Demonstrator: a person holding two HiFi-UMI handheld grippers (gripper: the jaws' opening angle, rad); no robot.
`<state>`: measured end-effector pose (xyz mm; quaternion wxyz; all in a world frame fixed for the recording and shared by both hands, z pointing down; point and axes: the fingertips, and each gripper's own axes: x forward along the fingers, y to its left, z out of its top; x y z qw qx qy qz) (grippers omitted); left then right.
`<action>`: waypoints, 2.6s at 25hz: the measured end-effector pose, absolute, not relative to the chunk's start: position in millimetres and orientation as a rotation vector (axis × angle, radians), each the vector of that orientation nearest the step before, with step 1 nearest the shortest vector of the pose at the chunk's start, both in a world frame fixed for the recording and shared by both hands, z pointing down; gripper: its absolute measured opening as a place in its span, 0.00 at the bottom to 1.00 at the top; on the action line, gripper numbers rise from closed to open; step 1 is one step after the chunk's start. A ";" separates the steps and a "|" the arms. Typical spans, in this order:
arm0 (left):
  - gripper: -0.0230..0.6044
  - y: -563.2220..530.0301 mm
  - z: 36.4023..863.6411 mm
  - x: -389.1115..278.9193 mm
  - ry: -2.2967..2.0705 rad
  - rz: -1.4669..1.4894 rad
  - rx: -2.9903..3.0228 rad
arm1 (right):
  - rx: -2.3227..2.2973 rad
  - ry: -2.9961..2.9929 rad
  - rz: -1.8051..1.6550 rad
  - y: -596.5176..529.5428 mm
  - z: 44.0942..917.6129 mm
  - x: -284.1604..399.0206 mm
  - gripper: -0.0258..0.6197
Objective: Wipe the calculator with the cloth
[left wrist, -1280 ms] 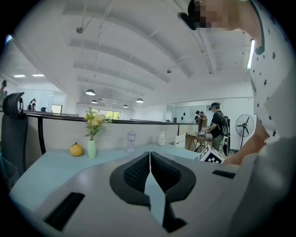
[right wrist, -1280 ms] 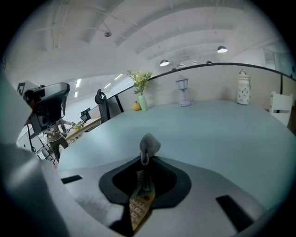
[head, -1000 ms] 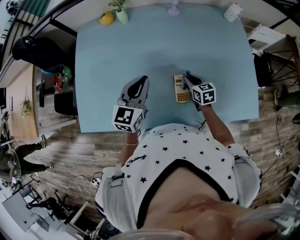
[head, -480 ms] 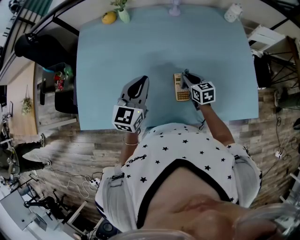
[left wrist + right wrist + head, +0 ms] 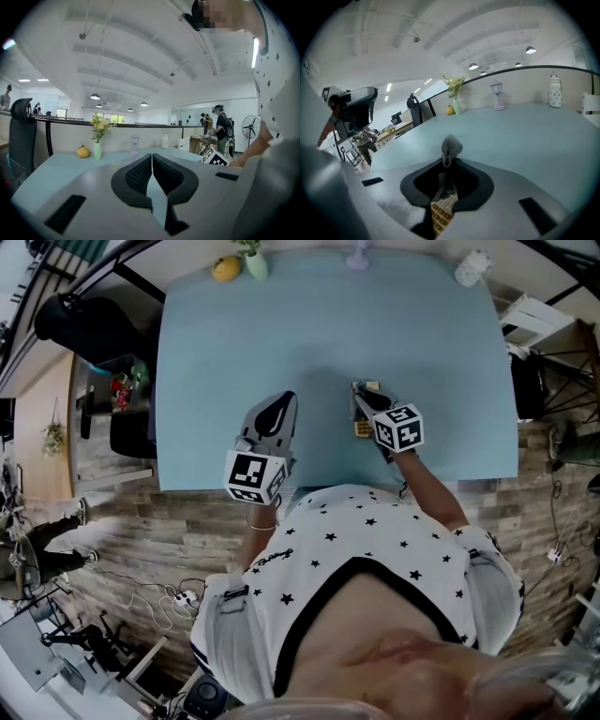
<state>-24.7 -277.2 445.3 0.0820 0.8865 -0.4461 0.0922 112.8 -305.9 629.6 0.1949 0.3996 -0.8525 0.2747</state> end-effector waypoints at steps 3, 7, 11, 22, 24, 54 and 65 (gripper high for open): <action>0.09 -273.0 445.6 -28.4 -1.347 0.274 2.639 | 1.091 -2.383 0.768 -299.5 633.9 107.2 0.12; 0.09 -270.9 446.2 -33.0 -1.357 0.270 2.629 | 1.064 -2.364 0.768 -294.2 641.8 103.0 0.12; 0.09 -270.1 448.5 -37.7 -1.362 0.273 2.619 | 1.066 -2.353 0.768 -293.7 647.2 102.4 0.12; 0.09 -270.8 446.9 -24.1 -1.306 0.290 2.655 | 1.142 -2.334 0.781 -294.9 645.3 123.3 0.12; 0.09 -271.5 447.3 -20.2 -1.292 0.293 2.662 | 1.164 -2.327 0.786 -295.7 645.6 129.9 0.12; 0.09 -256.9 446.9 -4.4 -1.265 0.305 2.686 | 1.271 -2.399 0.799 -293.1 617.0 145.6 0.12; 0.09 -249.1 448.1 -6.1 -1.297 0.301 2.670 | 1.055 -2.423 0.784 -259.6 634.6 102.8 0.12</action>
